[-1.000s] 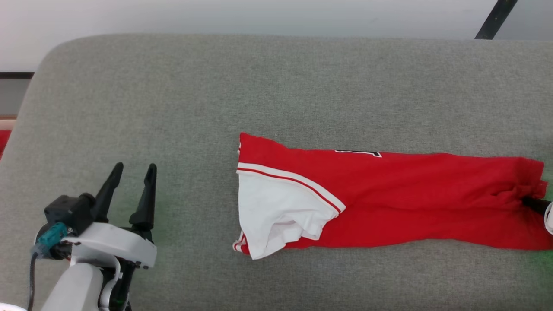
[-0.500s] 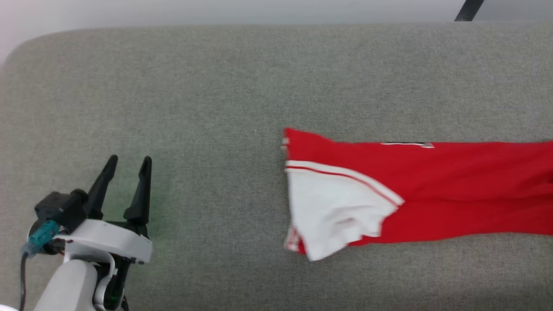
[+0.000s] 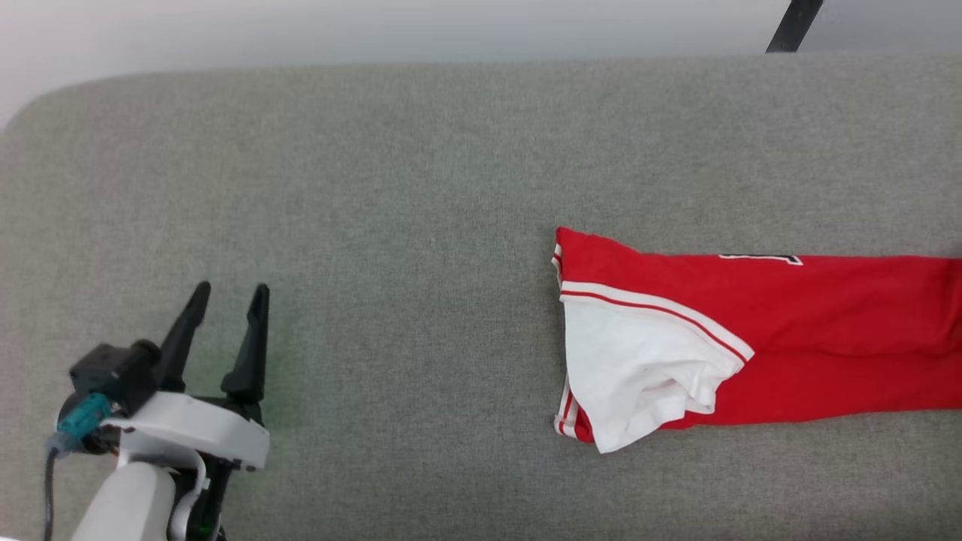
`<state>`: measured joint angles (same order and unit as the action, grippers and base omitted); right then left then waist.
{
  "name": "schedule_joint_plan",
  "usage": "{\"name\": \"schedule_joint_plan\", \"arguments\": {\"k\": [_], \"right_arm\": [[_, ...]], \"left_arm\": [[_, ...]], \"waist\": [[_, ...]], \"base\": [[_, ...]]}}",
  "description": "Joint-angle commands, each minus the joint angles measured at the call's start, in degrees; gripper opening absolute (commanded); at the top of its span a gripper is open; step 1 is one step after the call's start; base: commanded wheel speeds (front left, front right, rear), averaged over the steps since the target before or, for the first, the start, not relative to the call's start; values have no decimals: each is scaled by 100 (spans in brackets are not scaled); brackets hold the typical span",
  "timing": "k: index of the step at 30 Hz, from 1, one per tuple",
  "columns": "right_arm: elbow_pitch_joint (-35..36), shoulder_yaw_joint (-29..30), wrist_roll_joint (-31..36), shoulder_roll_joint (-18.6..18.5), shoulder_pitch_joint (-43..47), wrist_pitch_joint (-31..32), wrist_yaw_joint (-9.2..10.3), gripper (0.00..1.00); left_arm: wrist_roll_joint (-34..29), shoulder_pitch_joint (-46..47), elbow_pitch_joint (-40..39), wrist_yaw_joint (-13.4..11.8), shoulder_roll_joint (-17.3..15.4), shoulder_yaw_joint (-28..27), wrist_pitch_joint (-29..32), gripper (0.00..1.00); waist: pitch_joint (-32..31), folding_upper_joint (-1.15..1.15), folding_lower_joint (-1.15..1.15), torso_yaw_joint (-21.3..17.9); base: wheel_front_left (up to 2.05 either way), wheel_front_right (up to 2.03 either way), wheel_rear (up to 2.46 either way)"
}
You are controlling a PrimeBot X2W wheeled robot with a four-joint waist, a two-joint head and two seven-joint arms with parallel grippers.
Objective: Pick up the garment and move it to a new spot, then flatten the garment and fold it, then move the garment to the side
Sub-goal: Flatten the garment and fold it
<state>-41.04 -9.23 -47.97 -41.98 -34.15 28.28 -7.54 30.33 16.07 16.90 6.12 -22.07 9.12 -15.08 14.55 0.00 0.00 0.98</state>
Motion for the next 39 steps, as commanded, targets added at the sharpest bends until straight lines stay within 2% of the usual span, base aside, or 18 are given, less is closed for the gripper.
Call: {"name": "schedule_joint_plan", "arguments": {"k": [1,12,18,27,39], "right_arm": [[75,-36,-38,41,59,7,8,0],[2578,-952,-134,525,584,674,7,0],[3279,-1495,-97,1062,564,1037,8,0],[3012,-2053,-4,1619,320,947,8,0],[2033,-2603,3,2294,-89,256,7,0]], "left_arm": [[-1,-48,4,22,3,-3,-4,100],[67,-348,69,42,34,21,-4,100],[90,-416,47,23,43,13,-3,100],[112,-382,23,9,78,8,-2,100],[68,-223,78,48,220,-22,-3,100]], "waist": [[-123,0,0,-31],[-563,0,0,41],[-676,0,0,156],[-644,0,0,388],[-504,0,0,504]], "base": [[0,0,0],[0,0,0],[0,0,0],[0,0,0],[0,0,0]]}}
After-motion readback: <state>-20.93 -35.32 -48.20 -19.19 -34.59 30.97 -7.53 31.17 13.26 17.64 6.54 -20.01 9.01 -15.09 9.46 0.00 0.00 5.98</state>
